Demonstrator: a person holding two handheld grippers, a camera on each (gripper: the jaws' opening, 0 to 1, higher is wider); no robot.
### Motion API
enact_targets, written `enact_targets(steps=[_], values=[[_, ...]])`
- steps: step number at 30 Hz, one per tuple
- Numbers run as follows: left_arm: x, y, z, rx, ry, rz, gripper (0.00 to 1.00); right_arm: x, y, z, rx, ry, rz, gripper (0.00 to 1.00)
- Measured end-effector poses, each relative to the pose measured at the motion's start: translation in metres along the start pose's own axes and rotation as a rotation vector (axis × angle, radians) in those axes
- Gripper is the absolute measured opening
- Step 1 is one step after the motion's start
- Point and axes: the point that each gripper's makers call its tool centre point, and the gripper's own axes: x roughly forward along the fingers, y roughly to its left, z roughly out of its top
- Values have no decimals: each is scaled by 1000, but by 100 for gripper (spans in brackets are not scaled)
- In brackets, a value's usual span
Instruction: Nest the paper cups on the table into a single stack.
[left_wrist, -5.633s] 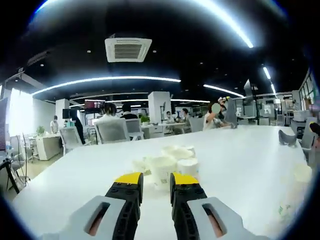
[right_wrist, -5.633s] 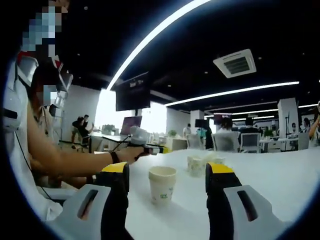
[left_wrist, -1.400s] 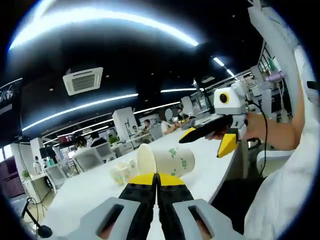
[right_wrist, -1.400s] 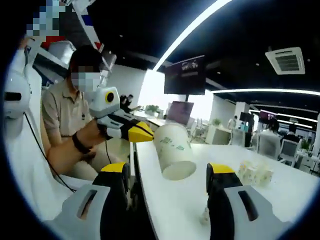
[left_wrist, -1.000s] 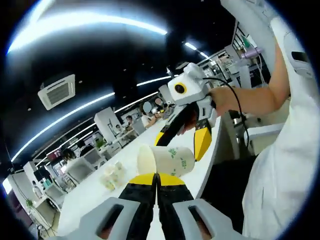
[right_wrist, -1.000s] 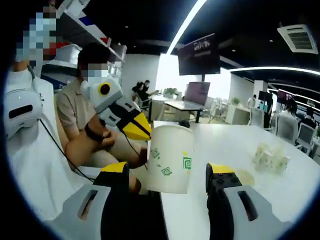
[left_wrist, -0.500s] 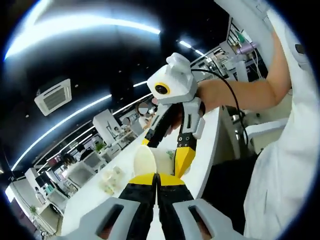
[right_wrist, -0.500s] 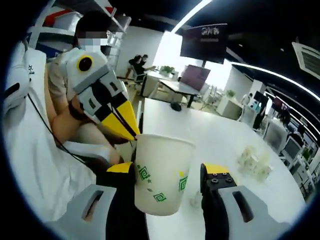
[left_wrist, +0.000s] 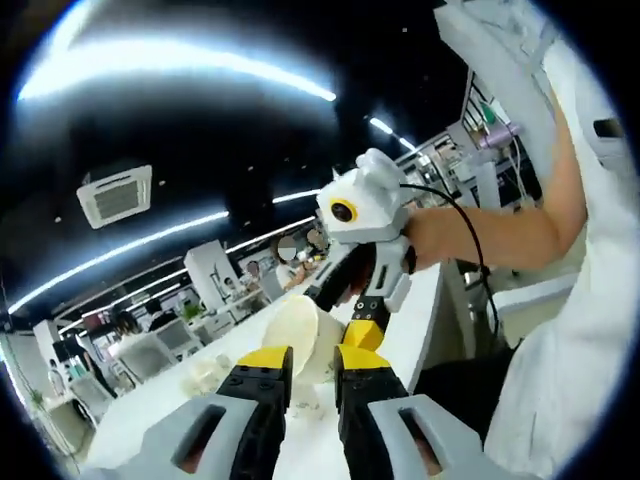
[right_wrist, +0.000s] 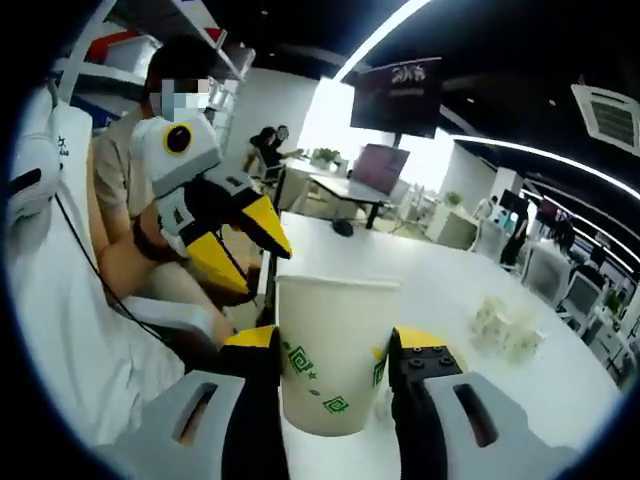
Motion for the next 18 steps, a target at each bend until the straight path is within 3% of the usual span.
enact_targets(steps=[2, 3, 5, 8, 13, 15, 18], values=[[-2, 8, -2, -87, -8, 17, 21, -2, -11, 1, 52, -48, -29, 45], [-3, 9, -4, -176, -16, 20, 22, -4, -16, 0, 55, -62, -51, 45], [-3, 7, -1, -269, -49, 19, 23, -6, -25, 1, 55, -90, -91, 45], [-10, 23, 0, -403, -108, 33, 23, -13, -43, 12, 62, -204, -175, 45], [-14, 30, -5, -405, -116, 44, 23, -29, -84, 30, 168, -416, -315, 45], [-14, 30, -6, -396, -114, 45, 23, -29, -100, 30, 217, -461, -344, 45], [-12, 27, -7, -388, -116, 30, 22, -19, -119, 18, 244, -453, -381, 45]])
